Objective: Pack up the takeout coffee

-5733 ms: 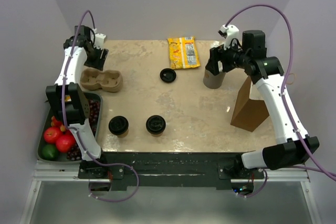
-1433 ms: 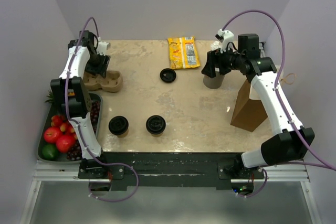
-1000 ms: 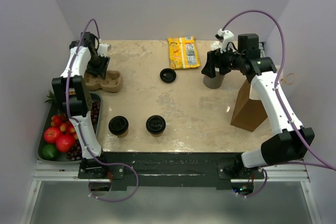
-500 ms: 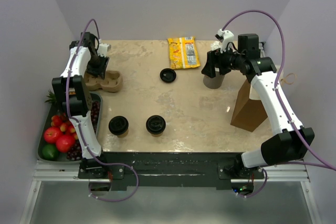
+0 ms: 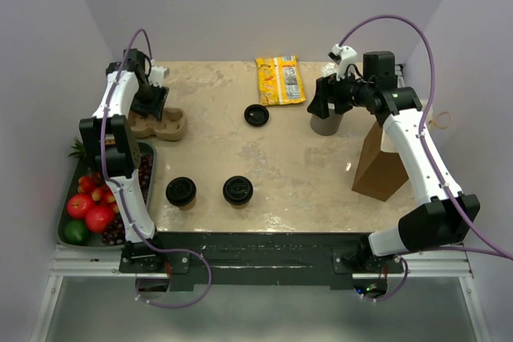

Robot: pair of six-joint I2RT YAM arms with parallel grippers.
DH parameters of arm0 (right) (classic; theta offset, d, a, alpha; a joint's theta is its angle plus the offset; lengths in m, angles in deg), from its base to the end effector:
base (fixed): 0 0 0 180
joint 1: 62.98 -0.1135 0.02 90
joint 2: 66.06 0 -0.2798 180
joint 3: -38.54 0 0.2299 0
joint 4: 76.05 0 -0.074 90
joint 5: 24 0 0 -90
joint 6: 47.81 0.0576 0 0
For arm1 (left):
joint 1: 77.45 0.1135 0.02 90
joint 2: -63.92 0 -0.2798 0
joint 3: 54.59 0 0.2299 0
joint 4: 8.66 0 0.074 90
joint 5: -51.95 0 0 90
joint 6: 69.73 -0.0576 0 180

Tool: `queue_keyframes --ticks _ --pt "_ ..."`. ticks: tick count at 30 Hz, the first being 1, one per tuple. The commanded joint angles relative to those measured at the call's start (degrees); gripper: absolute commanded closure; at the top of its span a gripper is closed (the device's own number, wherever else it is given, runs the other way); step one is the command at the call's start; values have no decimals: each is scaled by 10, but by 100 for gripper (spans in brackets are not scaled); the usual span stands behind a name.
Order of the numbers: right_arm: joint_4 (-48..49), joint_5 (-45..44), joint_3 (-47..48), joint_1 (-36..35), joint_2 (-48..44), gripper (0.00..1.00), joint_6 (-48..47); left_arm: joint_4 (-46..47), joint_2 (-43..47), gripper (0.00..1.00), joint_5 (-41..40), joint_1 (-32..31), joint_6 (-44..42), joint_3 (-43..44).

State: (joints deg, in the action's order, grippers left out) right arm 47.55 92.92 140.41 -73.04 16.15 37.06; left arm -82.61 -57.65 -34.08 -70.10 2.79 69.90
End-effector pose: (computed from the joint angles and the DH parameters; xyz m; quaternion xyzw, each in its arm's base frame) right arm 0.2899 0.0779 0.3931 -0.2183 0.8479 0.2266 0.4266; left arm 0.4357 0.0522 0.2393 0.0927 0.9814 0.0020 0.1682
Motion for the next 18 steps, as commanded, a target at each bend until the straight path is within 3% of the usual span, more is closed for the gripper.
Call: queue_keyframes --ticks 1,12,18 --pt "19 19 4 1 3 19 7 5 7 41 -7 -2 12 -7" --pt "19 14 -1 2 -2 19 5 2 -7 49 -3 -2 10 12" --pt "18 14 1 1 1 19 5 -1 -14 48 -3 -2 10 14"
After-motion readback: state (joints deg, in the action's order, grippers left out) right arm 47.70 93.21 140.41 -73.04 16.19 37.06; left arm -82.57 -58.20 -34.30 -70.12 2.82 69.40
